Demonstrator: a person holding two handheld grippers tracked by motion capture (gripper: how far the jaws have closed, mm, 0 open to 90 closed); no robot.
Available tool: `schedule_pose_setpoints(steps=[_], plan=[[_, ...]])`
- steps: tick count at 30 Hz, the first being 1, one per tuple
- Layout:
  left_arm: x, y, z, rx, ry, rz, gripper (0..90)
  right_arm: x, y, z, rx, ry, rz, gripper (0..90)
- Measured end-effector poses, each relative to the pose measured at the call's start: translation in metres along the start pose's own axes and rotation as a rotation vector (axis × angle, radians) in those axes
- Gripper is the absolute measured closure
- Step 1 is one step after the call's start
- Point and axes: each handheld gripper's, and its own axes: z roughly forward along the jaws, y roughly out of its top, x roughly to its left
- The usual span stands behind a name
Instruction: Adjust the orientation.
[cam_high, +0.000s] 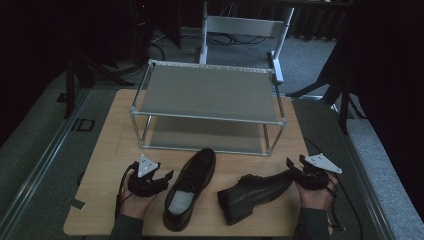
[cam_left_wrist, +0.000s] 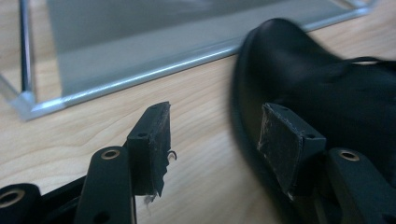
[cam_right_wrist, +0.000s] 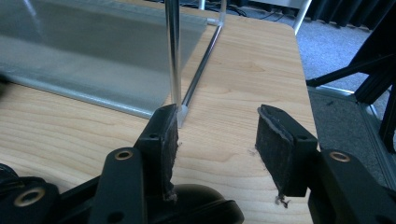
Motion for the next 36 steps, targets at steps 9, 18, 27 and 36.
schedule_pose_setpoints(steps=[9,18,27,36], plan=[[-0.020,0.009,-0.017,-0.025,-0.088,0.102,47.4,0.001,0.001,-0.001,-0.003,0.010,0.003,44.7],[-0.028,0.008,-0.026,-0.018,-0.177,0.152,46.8,0.006,0.003,0.000,-0.002,0.026,-0.011,42.8],[-0.037,0.005,-0.017,0.042,-0.194,0.193,48.9,0.006,0.004,0.000,-0.004,0.026,-0.014,42.4],[-0.035,0.006,-0.003,0.084,-0.195,0.193,52.8,0.008,0.004,0.001,-0.004,0.029,-0.018,42.0]])
